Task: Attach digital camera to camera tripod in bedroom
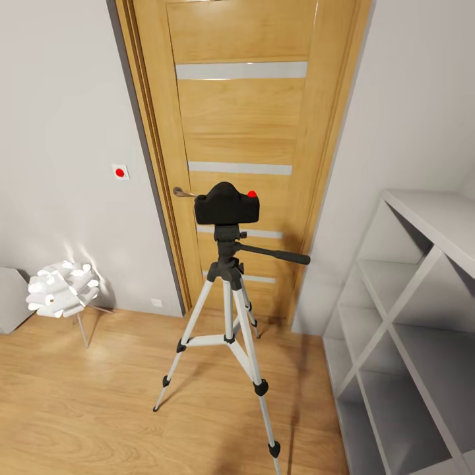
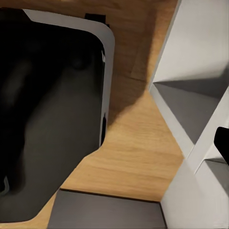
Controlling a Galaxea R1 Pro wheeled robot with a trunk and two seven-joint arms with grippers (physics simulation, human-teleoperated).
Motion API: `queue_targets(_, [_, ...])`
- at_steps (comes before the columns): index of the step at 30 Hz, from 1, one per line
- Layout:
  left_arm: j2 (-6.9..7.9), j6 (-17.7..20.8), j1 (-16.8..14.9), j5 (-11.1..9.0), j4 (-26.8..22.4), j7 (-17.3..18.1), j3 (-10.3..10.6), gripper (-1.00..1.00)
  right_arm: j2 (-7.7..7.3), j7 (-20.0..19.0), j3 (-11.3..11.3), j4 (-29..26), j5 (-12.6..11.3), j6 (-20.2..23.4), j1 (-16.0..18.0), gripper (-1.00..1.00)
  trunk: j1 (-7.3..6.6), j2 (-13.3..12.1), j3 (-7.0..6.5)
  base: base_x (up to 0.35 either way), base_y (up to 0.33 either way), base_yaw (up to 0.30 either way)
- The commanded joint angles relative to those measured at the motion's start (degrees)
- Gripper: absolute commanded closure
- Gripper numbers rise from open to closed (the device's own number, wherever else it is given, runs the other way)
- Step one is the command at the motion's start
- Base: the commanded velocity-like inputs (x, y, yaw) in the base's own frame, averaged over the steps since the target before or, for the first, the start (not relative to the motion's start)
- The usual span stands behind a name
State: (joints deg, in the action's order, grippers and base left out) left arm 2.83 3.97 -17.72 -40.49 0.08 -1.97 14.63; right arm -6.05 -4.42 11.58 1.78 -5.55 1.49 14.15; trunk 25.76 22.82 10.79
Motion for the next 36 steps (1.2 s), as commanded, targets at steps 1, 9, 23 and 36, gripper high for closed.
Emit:
queue_targets(1, [-0.04, 0.18, -0.04, -0.47, 0.00, -0.14, 0.48, -1.00, -0.01, -0.24, 0.47, 0.08, -0.67, 0.05, -0.02, -1.00, 0.03, 0.10, 0.04, 0.000, 0.000, 0.000])
queue_targets(9, [-0.15, 0.17, 0.94, -0.40, -0.07, -0.14, 0.48, -1.00, -0.02, -0.24, 0.46, 0.11, -0.80, -0.06, -0.17, -1.00, 0.03, 0.10, -0.63, -0.037, 0.000, 0.000])
queue_targets(23, [-0.29, -0.18, 1.04, -0.46, -0.05, -0.14, 0.48, -1.00, -0.02, -0.24, 0.46, 0.07, -0.78, -0.08, -0.18, -1.00, 0.03, 0.10, -1.87, -0.304, 0.000, 0.000])
queue_targets(36, [-0.29, -0.18, 1.05, -0.46, -0.08, -0.14, 0.48, -1.00, -0.02, -0.24, 0.46, 0.07, -0.78, -0.08, -0.18, -1.00, 0.03, 0.10, -2.98, -0.030, 0.000, 0.000])
